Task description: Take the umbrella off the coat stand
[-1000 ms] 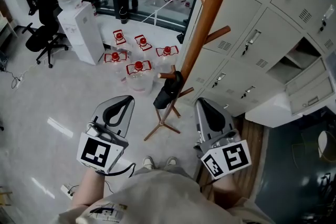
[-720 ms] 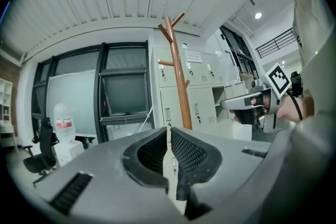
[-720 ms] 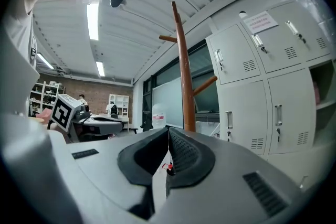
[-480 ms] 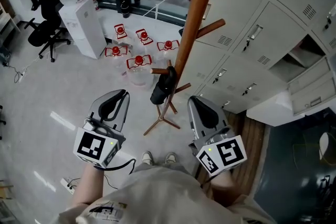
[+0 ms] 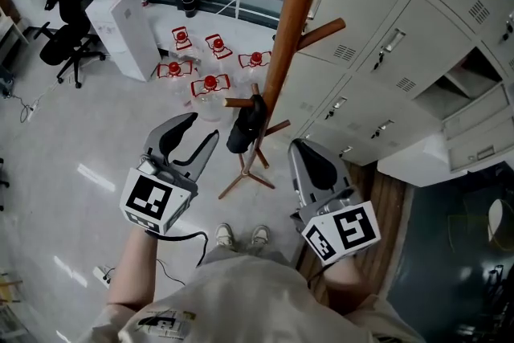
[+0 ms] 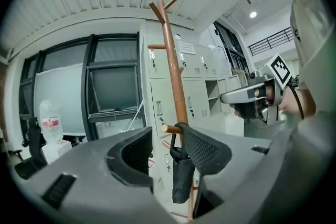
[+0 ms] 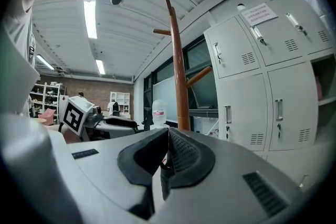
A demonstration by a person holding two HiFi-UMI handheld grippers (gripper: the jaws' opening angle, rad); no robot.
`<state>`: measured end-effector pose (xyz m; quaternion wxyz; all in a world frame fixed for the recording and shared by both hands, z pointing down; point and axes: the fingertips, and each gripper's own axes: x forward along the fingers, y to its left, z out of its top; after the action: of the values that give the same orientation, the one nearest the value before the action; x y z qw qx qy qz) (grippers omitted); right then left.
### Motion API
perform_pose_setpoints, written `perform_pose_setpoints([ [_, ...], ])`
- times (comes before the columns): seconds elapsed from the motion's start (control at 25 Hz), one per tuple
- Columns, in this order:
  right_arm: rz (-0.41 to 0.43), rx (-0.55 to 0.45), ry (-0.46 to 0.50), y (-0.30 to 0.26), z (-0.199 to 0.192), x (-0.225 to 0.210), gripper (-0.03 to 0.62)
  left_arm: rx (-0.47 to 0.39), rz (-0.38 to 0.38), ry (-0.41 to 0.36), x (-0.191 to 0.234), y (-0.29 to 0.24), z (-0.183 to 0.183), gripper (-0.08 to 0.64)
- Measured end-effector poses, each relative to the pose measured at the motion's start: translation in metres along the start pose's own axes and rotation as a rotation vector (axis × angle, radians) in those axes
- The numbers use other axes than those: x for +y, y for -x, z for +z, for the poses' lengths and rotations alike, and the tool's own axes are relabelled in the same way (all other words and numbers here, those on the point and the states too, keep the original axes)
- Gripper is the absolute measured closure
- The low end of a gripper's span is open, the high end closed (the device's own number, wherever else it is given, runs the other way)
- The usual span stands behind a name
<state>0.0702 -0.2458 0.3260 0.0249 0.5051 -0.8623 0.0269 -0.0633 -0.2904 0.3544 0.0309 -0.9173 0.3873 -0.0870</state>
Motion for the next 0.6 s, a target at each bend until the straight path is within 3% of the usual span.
perform_pose_setpoints([
  [0.12, -0.002, 0.019, -0.004, -0.003, -0.009, -0.002, 0.584, 0.018, -0.043, -0.008, -0.001, -0.012, -0.01, 0.331],
  [0.28, -0.004, 0.04, -0.019, -0.009, -0.021, -0.007, 0.584, -0.019, -0.139, -0.009, -0.009, -0.022, -0.018, 0.276],
  [0.44, -0.002, 0.061, -0.029, -0.015, -0.032, -0.013, 0.584, -0.051, -0.213, 0.007, -0.013, -0.031, -0.029, 0.242],
  [0.6, -0.017, 0.077, -0.035, -0.018, -0.041, -0.022, 0.584, -0.02, -0.281, -0.033, -0.019, -0.05, -0.054, 0.219],
])
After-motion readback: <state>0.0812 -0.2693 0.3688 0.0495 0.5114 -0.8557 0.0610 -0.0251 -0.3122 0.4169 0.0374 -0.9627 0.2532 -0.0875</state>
